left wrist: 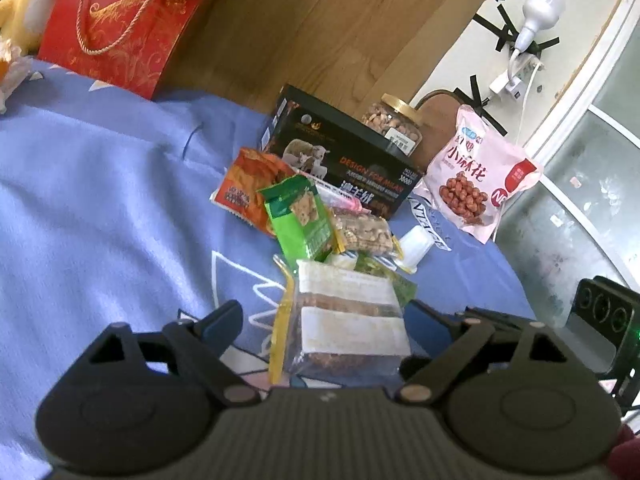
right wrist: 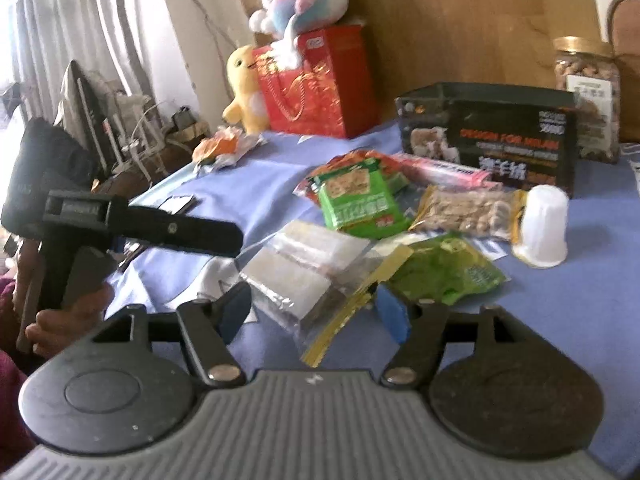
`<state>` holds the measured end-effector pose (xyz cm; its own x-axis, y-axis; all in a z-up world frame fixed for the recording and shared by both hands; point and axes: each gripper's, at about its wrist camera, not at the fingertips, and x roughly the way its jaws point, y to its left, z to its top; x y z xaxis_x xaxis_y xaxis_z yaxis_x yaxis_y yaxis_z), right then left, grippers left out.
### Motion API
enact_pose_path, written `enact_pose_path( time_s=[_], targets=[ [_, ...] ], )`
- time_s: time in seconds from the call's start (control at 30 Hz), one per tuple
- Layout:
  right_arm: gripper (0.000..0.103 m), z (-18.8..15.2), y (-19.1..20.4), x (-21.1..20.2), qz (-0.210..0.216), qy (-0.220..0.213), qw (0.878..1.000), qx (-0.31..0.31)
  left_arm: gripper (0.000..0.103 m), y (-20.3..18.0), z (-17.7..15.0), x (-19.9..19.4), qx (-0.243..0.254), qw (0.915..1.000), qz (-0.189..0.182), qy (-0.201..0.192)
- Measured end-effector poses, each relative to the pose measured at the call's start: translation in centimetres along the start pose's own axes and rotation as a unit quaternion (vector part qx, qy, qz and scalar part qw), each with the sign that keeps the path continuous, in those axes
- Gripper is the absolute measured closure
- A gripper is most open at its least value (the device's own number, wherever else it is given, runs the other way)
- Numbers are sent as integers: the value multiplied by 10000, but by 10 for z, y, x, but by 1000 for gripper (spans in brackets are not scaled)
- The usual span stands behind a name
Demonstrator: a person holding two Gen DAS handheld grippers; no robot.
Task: Organize snacks
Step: 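Grasp the white-labeled clear snack bag with the left gripper, then carry the white-labeled bag into the black tin and release it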
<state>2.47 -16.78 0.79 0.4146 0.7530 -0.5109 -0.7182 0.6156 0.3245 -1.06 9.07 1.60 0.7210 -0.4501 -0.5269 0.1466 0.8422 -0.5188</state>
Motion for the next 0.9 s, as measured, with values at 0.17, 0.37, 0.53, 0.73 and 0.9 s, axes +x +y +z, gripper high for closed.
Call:
enact_pose_path(
  time_s=[0.17, 0.37, 0.53, 0.73, 0.9],
  targets=[
    [32, 0, 5, 6, 73, 153, 9998, -139, 11, -3, 4, 6, 79, 9999, -32, 66],
    [32, -2, 3, 16, -23, 397, 9991, -122, 21, -8, 0, 27, 129, 9991, -45, 403],
    [36, -4, 3, 19, -21, 365, 9993, -59, 43, -14, -3, 36, 176, 9986, -32, 495],
    [50, 2, 1, 14, -23, 210, 9998, 24, 48, -23, 4, 28, 180, 9991, -40, 384],
    [50, 23, -6, 3, -54, -164, 9998, 15, 48, -44, 32, 23, 513, 9986, -53, 138]
  ],
)
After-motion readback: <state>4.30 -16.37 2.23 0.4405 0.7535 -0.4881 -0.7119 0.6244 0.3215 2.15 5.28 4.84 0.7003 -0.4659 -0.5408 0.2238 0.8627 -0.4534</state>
